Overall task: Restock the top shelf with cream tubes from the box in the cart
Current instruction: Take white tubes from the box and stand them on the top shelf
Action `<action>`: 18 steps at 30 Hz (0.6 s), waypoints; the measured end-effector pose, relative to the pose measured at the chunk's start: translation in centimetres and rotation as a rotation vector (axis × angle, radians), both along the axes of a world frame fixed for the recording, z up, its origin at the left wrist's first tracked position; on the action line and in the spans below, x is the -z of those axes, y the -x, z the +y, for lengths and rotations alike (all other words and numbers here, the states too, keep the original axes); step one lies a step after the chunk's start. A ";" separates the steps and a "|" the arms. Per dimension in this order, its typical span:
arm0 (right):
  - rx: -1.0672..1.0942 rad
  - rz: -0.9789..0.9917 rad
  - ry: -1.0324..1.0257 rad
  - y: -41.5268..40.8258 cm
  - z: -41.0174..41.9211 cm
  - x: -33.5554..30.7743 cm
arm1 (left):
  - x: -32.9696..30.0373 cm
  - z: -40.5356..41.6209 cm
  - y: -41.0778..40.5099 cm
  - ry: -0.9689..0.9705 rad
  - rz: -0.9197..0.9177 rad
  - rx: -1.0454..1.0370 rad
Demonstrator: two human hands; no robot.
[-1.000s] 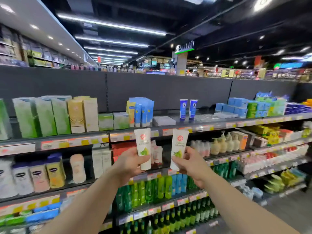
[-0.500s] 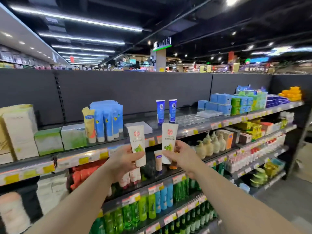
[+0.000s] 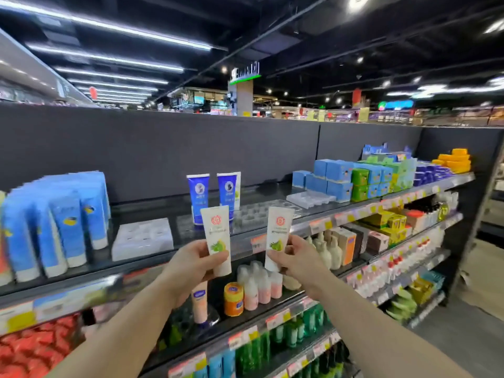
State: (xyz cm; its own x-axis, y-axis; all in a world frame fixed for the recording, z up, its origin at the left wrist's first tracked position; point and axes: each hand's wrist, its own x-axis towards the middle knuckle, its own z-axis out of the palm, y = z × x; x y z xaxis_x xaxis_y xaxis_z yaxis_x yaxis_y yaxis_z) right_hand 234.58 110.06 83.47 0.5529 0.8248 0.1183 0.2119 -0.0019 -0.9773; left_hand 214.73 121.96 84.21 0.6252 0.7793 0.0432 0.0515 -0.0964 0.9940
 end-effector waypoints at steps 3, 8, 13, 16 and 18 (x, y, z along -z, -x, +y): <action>-0.021 -0.078 0.011 -6.2 2.3 -0.5 | 0.3 0.0 -4.5 -0.019 0.005 -0.085; -0.156 -0.205 0.019 -12.1 7.2 -4.4 | -1.2 1.0 -8.3 -0.006 0.026 -0.225; -0.189 -0.251 0.002 -13.7 13.6 -5.9 | -1.3 1.7 -8.8 0.019 0.078 -0.346; -0.205 -0.216 -0.002 -13.8 17.1 -6.0 | -1.4 2.5 -8.7 0.000 0.116 -0.380; -0.204 -0.253 0.007 -13.4 19.1 -6.1 | -1.7 3.1 -8.6 -0.035 0.142 -0.382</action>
State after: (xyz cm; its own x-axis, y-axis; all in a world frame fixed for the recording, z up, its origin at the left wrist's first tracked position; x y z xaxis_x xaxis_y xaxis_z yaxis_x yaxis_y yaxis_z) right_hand 248.00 129.13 89.55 0.3299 0.9168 0.2250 0.4448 0.0592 -0.8937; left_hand 223.31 125.09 85.90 0.2924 0.9563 0.0076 0.2268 -0.0771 0.9709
